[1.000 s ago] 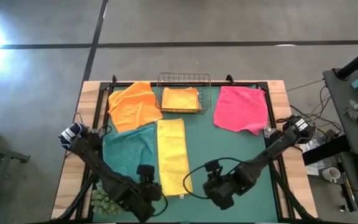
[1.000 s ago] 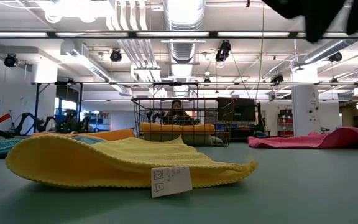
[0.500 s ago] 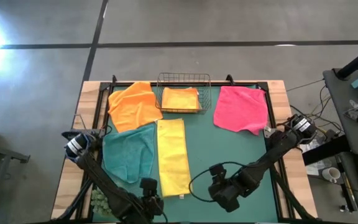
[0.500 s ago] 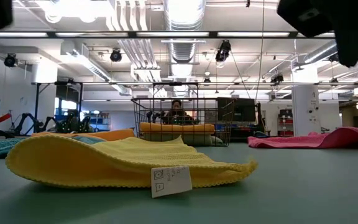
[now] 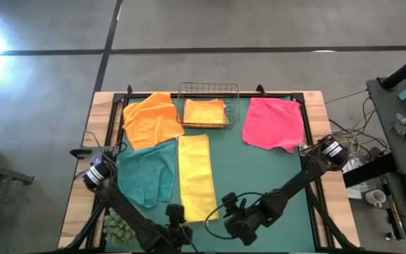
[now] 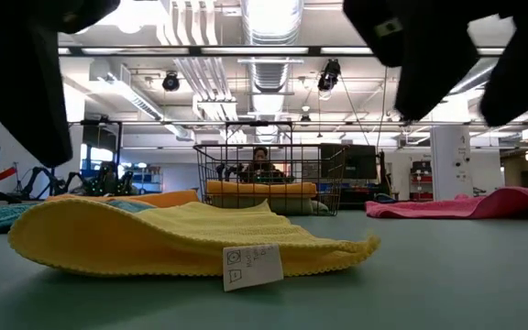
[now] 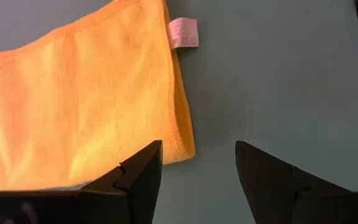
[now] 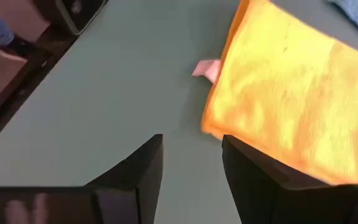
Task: Fold microfiber towels
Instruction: Fold the yellow microfiber cloth
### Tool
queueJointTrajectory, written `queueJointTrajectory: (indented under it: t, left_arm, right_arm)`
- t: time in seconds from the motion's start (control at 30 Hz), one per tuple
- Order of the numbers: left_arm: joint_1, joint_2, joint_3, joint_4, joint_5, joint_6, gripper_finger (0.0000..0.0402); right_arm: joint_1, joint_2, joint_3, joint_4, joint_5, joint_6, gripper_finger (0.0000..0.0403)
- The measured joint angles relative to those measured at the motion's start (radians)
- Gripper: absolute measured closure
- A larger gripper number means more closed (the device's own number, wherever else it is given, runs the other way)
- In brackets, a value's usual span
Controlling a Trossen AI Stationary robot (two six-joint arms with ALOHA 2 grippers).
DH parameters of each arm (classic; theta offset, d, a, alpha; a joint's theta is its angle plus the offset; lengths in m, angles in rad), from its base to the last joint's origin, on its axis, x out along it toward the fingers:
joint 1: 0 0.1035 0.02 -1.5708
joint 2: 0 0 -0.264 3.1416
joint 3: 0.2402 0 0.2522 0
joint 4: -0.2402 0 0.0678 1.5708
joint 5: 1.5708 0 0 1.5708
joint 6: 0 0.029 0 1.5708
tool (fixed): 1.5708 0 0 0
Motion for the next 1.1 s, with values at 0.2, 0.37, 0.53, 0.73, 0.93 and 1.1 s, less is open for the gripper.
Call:
queueJointTrajectory:
  t: [0.2, 0.37, 0.53, 0.73, 0.93, 1.1]
  left_arm:
    - [0.005, 0.013, 0.0, -0.001, -0.01, 0.005, 0.0214]
    - [0.012, 0.033, -0.002, -0.005, -0.011, 0.034, 0.0214]
    - [0.031, 0.042, -0.024, -0.005, -0.02, 0.033, 0.0214]
    - [0.055, 0.042, -0.069, -0.001, -0.017, 0.026, 0.0214]
    - [0.071, 0.042, -0.074, 0.007, -0.012, 0.026, 0.0214]
    - [0.089, 0.041, -0.076, 0.013, 0.013, 0.023, 0.0238]
  right_arm:
    - [-0.03, 0.047, 0.0, 0.052, 0.003, -0.018, 0.0245]
    - [-0.045, 0.077, 0.0, 0.078, 0.003, -0.024, 0.0245]
    - [-0.047, 0.093, 0.0, 0.091, 0.003, -0.035, 0.0245]
    - [-0.062, 0.111, -0.002, 0.117, 0.003, -0.055, 0.0245]
    - [-0.084, 0.147, -0.001, 0.18, -0.006, -0.072, 0.0245]
    - [-0.086, 0.173, -0.001, 0.176, -0.012, -0.065, 0.0245]
